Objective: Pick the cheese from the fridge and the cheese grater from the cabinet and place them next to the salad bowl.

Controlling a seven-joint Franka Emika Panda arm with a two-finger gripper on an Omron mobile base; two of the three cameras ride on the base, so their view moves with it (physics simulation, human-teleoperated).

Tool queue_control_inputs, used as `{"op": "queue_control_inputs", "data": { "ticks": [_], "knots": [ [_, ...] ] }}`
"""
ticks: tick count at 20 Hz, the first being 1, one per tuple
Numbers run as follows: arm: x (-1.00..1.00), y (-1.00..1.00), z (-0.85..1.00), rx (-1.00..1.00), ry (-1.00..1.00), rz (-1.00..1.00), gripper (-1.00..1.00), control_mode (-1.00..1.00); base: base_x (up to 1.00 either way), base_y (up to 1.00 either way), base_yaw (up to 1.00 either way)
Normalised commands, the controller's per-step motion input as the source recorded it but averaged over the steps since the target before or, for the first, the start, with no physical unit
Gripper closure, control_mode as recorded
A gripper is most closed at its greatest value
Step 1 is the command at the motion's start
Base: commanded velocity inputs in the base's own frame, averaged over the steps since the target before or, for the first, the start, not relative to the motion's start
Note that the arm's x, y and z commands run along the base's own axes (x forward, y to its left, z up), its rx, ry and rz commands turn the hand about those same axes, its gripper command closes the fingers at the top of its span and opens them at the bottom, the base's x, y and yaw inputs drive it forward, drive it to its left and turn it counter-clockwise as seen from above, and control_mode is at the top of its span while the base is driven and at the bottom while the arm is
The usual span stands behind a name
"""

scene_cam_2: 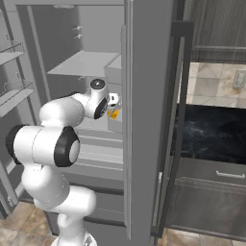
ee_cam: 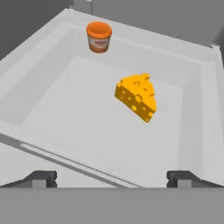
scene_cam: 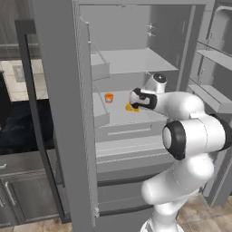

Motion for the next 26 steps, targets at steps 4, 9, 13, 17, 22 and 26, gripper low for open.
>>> {"op": "queue_control_inputs", "data": {
  "ticks": [4,9,13,17,22,26],
  "knots": [
    [0.44,-0.1,-0.15,0.0,0.01,0.03,-1.0,-1.0,0.0,0.0,0.0],
    [0.26,-0.11,-0.21,0.0,0.0,0.04,-1.0,-1.0,0.0,0.0,0.0],
    [0.26,-0.02,-0.25,0.0,0.0,0.05,-1.0,-1.0,0.0,0.0,0.0],
    [0.23,-0.01,-0.28,0.0,0.0,0.04,-1.0,-1.0,0.0,0.0,0.0],
    [0.25,-0.02,-0.22,0.0,0.0,0.04,-1.0,-1.0,0.0,0.0,0.0],
    [0.3,-0.09,-0.13,0.0,0.0,0.03,-1.0,-1.0,0.0,0.0,0.0]
  ]
}}
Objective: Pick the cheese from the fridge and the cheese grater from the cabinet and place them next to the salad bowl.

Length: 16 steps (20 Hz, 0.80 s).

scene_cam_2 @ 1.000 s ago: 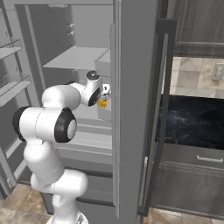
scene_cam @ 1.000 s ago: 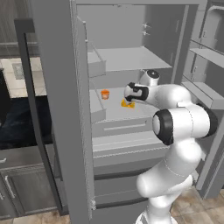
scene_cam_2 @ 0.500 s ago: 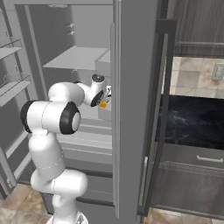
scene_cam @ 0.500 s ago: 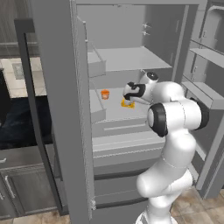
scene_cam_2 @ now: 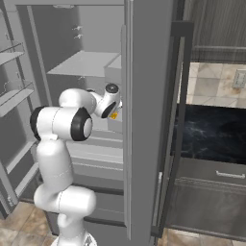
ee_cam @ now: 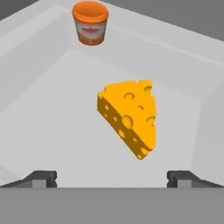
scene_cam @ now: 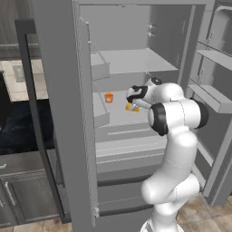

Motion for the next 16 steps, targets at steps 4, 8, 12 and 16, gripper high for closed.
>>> {"op": "queue_control_inputs", "data": {
  "ticks": [4,8,12,16],
  "knots": [
    [0.31,-0.05,-0.11,0.0,0.0,0.02,-1.0,-1.0,0.0,0.0,0.0],
    [0.32,-0.01,-0.1,0.0,0.0,0.01,-1.0,-1.0,0.0,0.0,0.0],
    [0.35,0.0,-0.1,0.0,0.0,0.01,-1.0,-1.0,0.0,0.0,0.0],
    [0.35,0.0,-0.13,0.0,0.0,0.01,-1.0,-1.0,0.0,0.0,0.0]
  ]
}}
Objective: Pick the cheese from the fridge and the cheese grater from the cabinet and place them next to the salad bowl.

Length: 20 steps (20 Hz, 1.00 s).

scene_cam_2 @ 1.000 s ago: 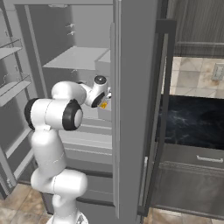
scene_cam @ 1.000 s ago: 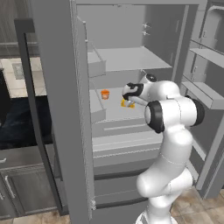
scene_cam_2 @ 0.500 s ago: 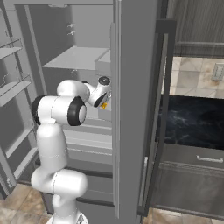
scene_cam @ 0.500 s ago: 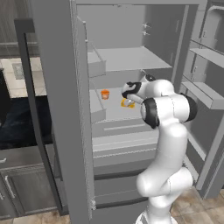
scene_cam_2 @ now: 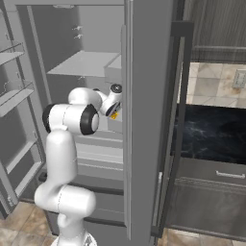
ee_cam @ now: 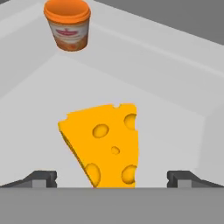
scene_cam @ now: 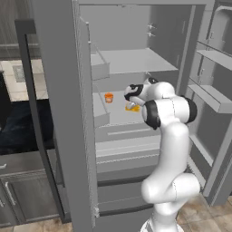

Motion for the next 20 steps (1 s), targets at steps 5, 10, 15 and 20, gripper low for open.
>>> {"op": "queue_control_inputs", "data": {
  "ticks": [5,10,15,20],
  "knots": [
    [0.31,0.0,-0.17,0.0,0.0,0.02,-1.0,-1.0,0.0,0.0,0.0],
    [0.13,0.0,-0.22,0.0,0.0,0.03,-1.0,-1.0,0.0,0.0,0.0],
    [0.0,0.0,-0.23,0.0,0.0,0.05,-1.0,-1.0,0.0,0.0,0.0],
    [0.0,0.07,-0.27,-0.01,0.0,0.04,1.0,-1.0,0.0,0.0,0.0]
  ]
}}
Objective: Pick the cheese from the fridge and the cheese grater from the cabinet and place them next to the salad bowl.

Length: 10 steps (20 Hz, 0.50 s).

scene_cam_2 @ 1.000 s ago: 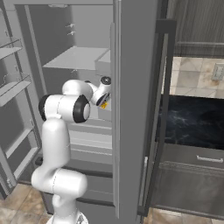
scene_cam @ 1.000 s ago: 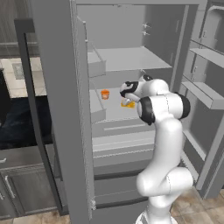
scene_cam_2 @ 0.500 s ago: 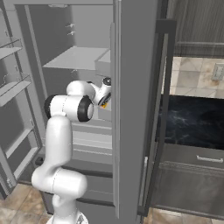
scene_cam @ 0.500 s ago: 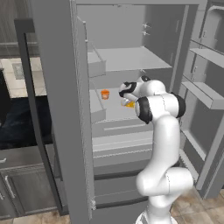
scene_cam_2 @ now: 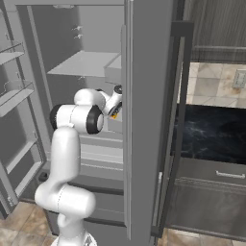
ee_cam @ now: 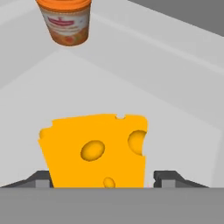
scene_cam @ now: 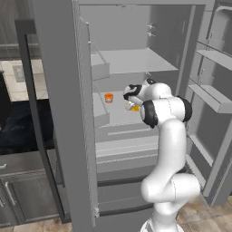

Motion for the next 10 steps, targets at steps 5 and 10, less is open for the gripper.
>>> {"op": "queue_control_inputs", "data": {
  "ticks": [5,10],
  "knots": [
    [-0.02,0.0,-0.23,-0.03,0.0,0.01,1.0,-1.0,0.0,0.0,0.0],
    [-0.05,0.0,-0.22,-0.01,0.0,0.0,1.0,-1.0,0.0,0.0,0.0]
  ]
}}
